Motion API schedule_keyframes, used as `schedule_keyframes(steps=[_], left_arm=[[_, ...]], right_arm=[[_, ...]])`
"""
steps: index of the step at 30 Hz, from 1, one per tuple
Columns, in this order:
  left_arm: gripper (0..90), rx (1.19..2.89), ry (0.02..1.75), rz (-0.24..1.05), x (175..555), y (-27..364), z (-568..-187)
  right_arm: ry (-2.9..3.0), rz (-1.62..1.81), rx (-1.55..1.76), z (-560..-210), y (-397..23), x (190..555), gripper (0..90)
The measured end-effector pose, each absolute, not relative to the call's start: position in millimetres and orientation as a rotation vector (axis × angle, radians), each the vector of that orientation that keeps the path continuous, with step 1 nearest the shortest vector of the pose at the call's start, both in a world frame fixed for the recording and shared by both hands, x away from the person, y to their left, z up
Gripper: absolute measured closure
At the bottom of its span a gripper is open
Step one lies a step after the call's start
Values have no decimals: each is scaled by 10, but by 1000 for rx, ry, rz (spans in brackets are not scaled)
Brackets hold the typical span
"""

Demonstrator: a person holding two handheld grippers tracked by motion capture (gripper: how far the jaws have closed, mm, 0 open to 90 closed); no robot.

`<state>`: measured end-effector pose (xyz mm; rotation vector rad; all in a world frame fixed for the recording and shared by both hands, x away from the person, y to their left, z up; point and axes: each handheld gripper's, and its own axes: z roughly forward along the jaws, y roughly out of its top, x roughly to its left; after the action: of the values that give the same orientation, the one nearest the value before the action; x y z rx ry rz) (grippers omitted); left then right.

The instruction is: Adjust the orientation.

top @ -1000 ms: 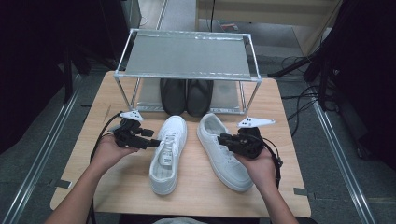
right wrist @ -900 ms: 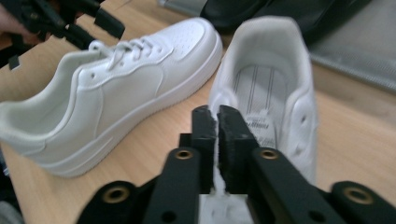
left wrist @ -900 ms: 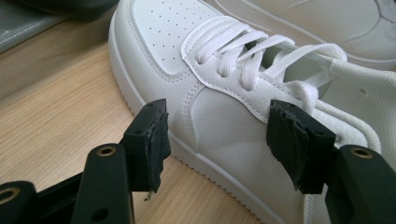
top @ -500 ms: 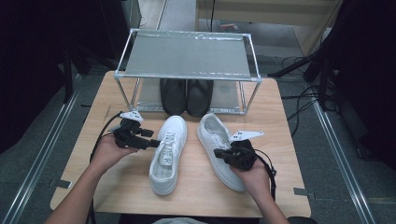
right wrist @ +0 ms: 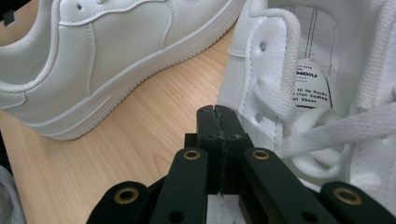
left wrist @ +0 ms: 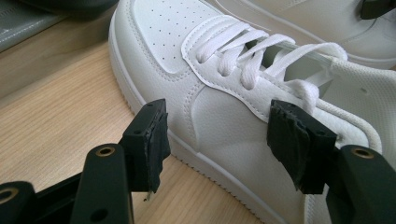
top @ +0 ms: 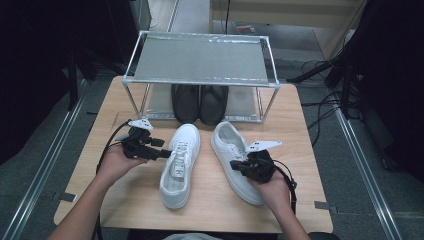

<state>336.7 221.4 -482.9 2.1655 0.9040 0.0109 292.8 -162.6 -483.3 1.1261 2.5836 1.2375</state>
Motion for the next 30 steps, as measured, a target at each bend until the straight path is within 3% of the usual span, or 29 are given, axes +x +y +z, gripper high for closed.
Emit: schedule_keyframes(steps=[12, 30], left_arm=[[387, 2164, 906, 8, 3366, 2215, -4830], [385, 2165, 905, 6, 3372, 2216, -4834]], right_arm=[[2598, 1231, 1151, -4830, -1746, 2979, 900], [2426, 1169, 1354, -4786, -2274, 3201, 900]])
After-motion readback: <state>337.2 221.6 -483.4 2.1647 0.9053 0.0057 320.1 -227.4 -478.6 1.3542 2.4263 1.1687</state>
